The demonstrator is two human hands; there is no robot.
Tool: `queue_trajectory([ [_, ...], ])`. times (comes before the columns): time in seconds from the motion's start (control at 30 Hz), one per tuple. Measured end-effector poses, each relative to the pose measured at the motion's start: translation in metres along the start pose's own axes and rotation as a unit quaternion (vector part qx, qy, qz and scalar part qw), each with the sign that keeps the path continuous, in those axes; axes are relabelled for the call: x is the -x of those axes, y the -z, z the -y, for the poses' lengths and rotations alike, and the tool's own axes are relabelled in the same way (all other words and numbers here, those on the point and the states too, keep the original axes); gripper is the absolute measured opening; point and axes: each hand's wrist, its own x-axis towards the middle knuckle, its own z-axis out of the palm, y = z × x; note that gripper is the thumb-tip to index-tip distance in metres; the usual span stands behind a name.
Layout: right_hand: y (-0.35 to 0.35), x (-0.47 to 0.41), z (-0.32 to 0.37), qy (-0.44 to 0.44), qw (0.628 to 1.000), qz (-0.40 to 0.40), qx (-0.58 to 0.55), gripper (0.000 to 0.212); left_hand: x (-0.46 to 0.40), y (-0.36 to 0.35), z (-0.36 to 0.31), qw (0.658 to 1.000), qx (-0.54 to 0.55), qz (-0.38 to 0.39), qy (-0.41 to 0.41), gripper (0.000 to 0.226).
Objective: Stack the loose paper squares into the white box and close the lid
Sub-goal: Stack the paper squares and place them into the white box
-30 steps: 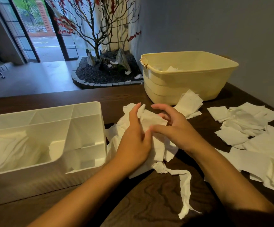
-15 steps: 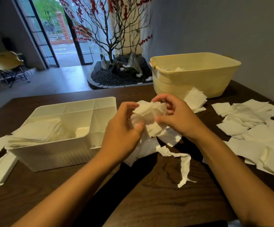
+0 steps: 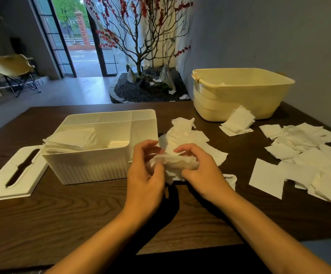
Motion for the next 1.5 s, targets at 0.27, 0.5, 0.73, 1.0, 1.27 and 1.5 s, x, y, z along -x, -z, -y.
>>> queue_trajectory([
  [0.27,0.001,0.01,-0.003,0.016,0.995,0.04,0.094,0.064,-0.003,0.011,-0.012,0.974,-0.207,0.094,-0.02,0.047],
  [0.5,0.016,-0.001,0.011,0.056,0.982,0.097,0.151,0.052,-0.037,0.009,-0.036,0.854,-0.425,0.301,0.009,0.031],
  [0.73,0.058,-0.051,0.015,0.014,1.0,0.008,0.02,0.036,-0.047,-0.01,-0.025,0.938,-0.277,0.198,0.056,0.012],
  [1.0,0.084,-0.125,-0.042,-0.041,0.915,0.139,0.377,0.075,-0.045,-0.046,-0.001,0.988,-0.084,0.081,0.1,0.016],
  [1.27,0.094,-0.138,-0.044,-0.077,0.921,0.168,0.342,0.011,-0.06,-0.07,0.016,0.99,-0.076,0.06,0.107,0.022],
  [1.5,0.133,-0.115,-0.04,-0.166,0.975,0.01,0.148,0.032,-0.079,-0.086,0.025,0.983,-0.078,0.034,0.16,0.015],
])
